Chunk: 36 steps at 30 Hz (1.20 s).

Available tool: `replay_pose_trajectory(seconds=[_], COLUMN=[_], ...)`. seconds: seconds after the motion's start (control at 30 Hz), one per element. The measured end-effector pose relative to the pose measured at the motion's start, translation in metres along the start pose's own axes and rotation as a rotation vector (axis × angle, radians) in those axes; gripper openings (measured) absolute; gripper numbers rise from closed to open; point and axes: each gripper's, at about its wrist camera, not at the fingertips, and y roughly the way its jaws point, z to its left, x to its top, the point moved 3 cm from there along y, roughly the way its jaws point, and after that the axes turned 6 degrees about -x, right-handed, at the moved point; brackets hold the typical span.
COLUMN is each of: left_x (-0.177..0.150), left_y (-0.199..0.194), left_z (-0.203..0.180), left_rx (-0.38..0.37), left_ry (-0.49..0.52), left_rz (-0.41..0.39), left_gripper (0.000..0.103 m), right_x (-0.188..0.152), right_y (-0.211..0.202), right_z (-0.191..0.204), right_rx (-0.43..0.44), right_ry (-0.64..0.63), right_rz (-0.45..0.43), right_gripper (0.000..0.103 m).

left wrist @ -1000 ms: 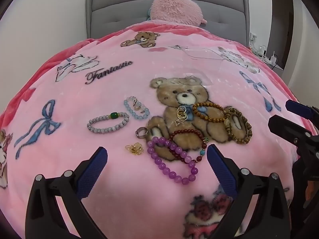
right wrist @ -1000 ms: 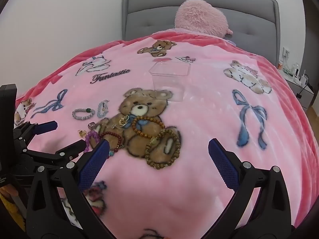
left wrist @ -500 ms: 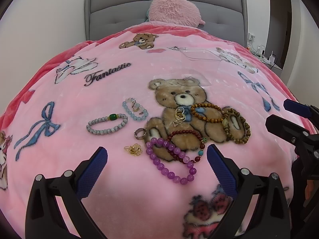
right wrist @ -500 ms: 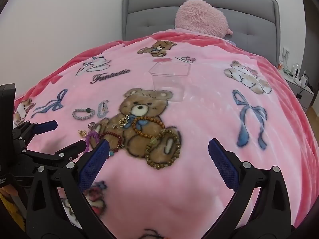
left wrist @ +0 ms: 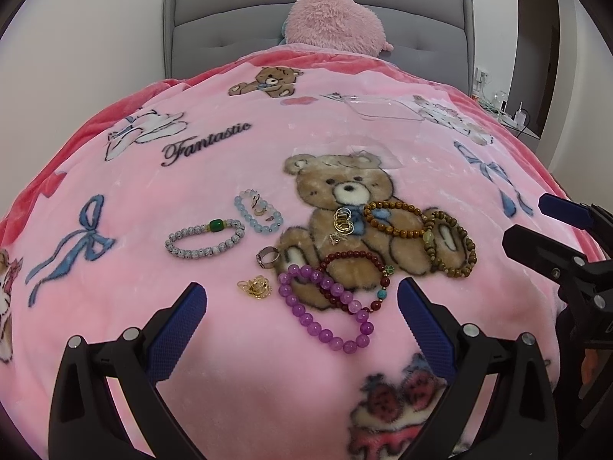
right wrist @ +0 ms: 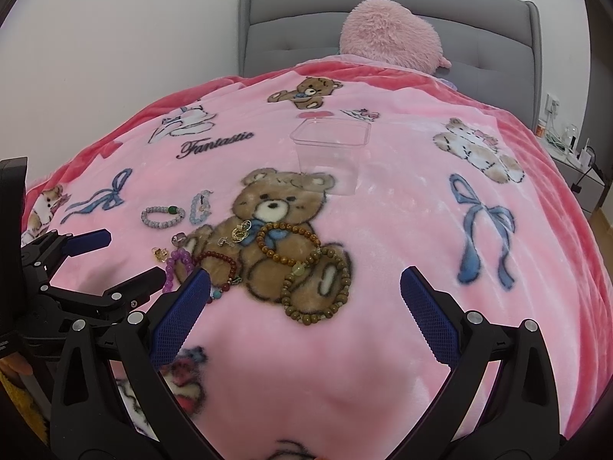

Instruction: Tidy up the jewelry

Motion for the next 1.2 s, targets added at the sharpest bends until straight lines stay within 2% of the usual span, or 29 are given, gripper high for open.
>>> replay_pose_trajectory(seconds=[1.2], left_x=[-0.004], left_y=[-0.0047], left_z=[-0.0024], left_rx=[0.003], left_ry=[0.011], left_rz=[0.009], left_gripper=[0.098], right_x=[-0.0009], right_y=[-0.0007], right_z=[-0.0014], right_rx=[-0.003], right_ry=[-0.004], right_rz=[0.008], right_gripper=[0.095])
